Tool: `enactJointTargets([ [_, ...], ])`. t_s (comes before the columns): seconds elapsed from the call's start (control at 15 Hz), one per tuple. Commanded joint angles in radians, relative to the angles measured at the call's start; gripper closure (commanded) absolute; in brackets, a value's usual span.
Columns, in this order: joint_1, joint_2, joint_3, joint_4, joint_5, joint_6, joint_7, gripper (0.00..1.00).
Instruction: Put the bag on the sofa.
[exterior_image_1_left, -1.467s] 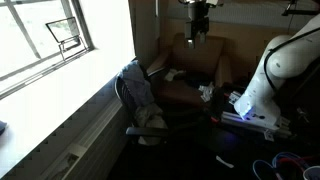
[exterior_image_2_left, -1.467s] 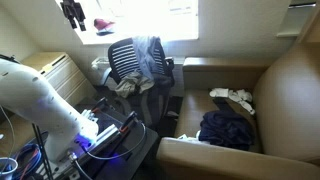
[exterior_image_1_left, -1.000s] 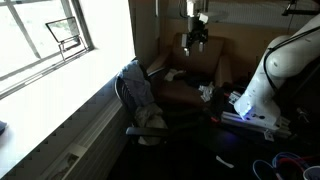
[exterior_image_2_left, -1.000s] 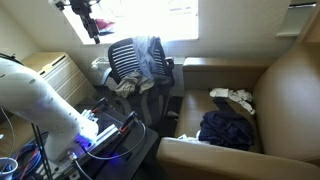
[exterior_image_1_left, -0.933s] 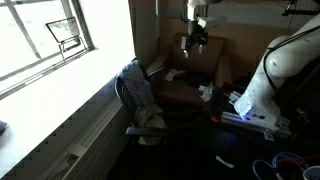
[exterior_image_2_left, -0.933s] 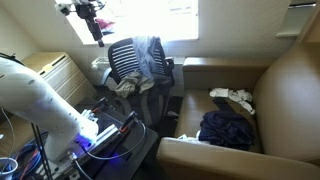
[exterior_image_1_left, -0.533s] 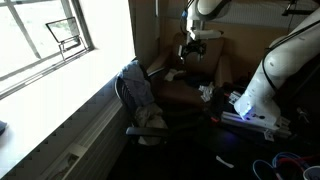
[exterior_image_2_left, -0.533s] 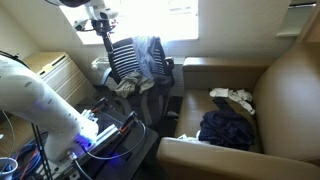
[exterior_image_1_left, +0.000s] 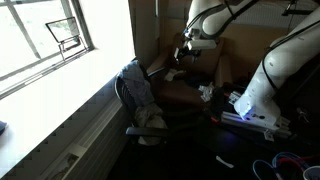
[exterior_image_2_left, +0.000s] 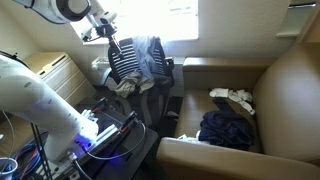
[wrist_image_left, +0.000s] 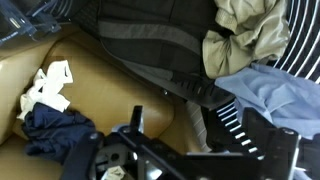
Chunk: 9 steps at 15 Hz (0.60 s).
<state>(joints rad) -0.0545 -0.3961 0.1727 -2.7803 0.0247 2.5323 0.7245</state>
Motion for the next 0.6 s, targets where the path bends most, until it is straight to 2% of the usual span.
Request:
enactJointTargets([
  [0.0,-0.122,0.133,0.115,-0.013,-0.17,0.268,0.242,0.0],
  [0.07,-0.242,0.201,0.205,-0.013,-0.22,0.314,0.331,0.0],
  [0.2,-0.315,0.267,0.247,-0.012,-0.385,0.248,0.513,0.0],
  [0.27,-0.175,0.181,0.139,-0.012,-0.314,0.223,0.42,0.0],
  [0.33,-0.266,0.223,0.219,-0.011,-0.344,0.229,0.469,0.0],
  [0.47,-0.292,0.271,0.227,-0.006,-0.368,0.231,0.496,0.0],
  [0.53,-0.305,0.26,0.232,-0.004,-0.422,0.24,0.515,0.0],
])
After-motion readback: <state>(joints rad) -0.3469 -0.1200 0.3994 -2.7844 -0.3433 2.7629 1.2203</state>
